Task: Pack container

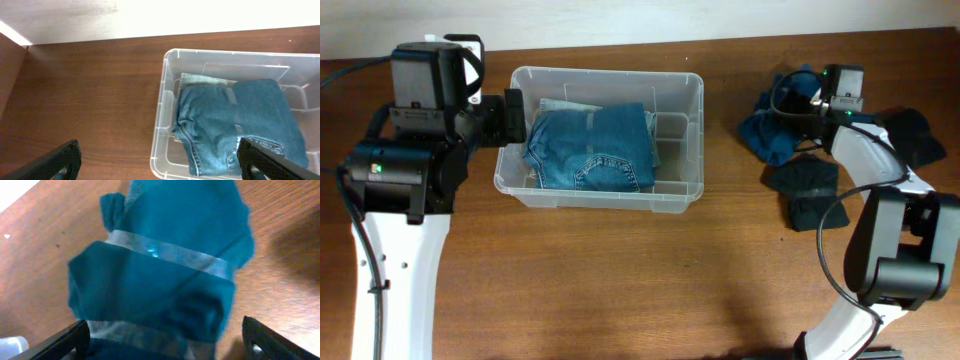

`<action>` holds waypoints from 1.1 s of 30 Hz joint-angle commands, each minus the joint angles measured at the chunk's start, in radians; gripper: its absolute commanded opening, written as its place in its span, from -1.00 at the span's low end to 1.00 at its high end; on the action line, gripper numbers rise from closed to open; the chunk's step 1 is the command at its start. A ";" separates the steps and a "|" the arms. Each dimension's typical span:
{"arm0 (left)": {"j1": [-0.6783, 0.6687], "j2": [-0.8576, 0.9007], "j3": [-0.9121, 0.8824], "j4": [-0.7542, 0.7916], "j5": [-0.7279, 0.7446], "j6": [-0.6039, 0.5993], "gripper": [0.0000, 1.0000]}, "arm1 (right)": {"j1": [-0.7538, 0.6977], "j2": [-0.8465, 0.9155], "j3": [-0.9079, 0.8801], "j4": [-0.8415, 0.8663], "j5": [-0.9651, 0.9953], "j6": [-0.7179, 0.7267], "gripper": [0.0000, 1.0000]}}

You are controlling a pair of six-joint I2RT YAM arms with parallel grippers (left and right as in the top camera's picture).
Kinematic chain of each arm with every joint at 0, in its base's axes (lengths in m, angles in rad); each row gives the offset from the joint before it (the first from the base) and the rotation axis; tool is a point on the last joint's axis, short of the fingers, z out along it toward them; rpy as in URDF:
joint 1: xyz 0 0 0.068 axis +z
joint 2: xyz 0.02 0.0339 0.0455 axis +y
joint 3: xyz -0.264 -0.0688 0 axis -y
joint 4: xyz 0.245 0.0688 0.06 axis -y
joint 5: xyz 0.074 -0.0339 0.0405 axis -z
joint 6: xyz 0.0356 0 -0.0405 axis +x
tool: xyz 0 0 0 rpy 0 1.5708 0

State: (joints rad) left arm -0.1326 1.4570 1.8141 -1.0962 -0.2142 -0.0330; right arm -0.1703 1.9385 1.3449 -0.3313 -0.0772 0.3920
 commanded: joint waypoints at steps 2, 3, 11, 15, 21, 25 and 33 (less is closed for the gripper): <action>0.032 -0.004 0.012 0.005 -0.193 -0.136 0.99 | 0.049 0.054 0.015 0.007 -0.016 0.013 0.54; 0.050 -0.004 0.012 0.007 -0.195 -0.136 0.99 | 0.061 0.065 0.015 0.001 -0.016 0.013 0.33; 0.230 -0.003 0.012 0.049 -0.185 -0.139 0.99 | 0.085 0.060 0.026 -0.140 0.011 -0.045 -0.92; 0.260 0.002 0.012 0.048 -0.136 -0.139 0.99 | 0.087 0.021 0.101 -0.294 0.011 -0.137 -0.92; 0.260 0.017 0.012 0.048 -0.121 -0.139 0.99 | 0.119 -0.027 0.348 -0.618 0.010 -0.262 -0.92; 0.260 0.029 0.012 0.048 -0.122 -0.138 0.99 | 0.179 -0.029 0.530 -0.816 0.006 -0.292 -0.92; 0.260 0.066 0.012 0.047 -0.122 -0.138 0.99 | 0.395 -0.029 0.784 -1.050 0.003 -0.301 -0.92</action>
State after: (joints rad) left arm 0.1238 1.5047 1.8141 -1.0504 -0.3435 -0.1589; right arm 0.1452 1.9530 2.0510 -1.3533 -0.0689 0.1066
